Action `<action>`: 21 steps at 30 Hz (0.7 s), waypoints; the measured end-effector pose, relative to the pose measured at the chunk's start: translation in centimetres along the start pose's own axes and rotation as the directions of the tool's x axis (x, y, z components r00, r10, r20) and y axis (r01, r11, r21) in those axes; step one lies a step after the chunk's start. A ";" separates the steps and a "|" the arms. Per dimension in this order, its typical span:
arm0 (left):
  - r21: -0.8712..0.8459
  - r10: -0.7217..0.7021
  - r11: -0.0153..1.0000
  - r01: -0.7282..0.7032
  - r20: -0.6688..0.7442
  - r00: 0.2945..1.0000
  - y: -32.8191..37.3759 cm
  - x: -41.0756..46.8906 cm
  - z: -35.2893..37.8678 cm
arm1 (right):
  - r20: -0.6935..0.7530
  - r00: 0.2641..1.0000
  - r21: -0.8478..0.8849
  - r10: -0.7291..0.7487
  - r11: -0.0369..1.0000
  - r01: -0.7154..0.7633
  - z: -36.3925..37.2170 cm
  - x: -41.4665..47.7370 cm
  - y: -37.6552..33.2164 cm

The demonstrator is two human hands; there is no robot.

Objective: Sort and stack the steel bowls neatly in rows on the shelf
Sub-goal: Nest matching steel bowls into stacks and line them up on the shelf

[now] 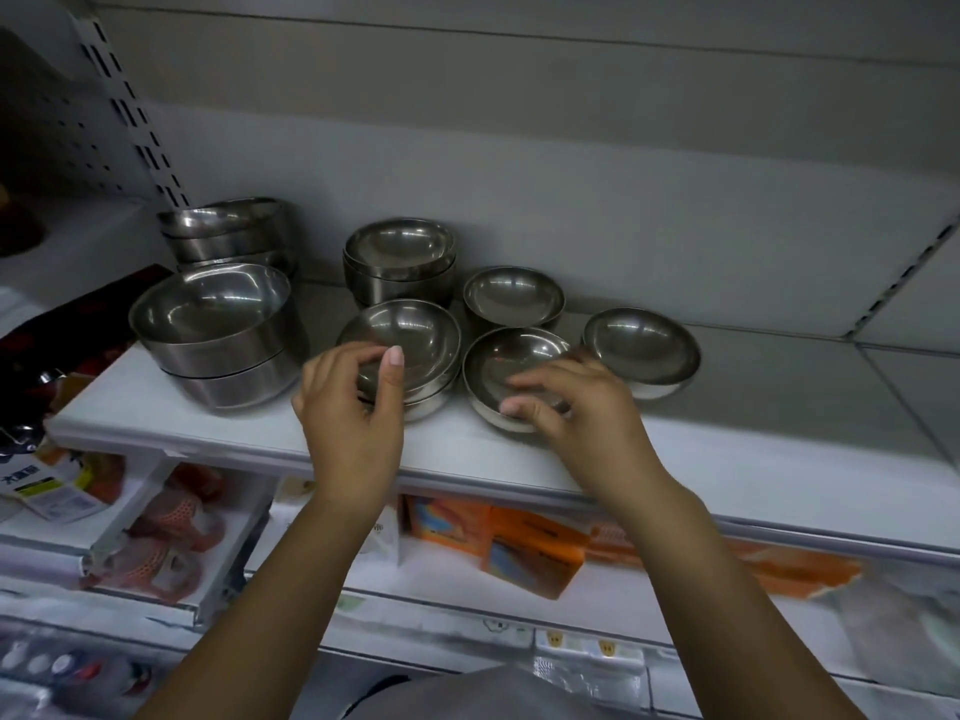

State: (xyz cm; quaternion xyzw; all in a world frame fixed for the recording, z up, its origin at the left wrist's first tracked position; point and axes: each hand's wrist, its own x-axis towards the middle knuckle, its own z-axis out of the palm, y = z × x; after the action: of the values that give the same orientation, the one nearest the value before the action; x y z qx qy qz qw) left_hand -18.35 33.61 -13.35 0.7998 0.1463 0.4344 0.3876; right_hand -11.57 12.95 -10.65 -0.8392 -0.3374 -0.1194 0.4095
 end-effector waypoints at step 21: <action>0.083 -0.210 0.977 0.197 0.219 0.953 0.2 7.4 -2.6 | 0.227 0.972 -0.058 -0.065 0.995 0.080 6.5 18.9 1.6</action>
State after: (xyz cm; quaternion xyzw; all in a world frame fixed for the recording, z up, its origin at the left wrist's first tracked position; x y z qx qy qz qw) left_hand -16.15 38.98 -8.04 0.8361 0.1960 0.2936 0.4200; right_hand 3.06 26.04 -6.77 -0.8477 -0.4077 -0.0499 0.3357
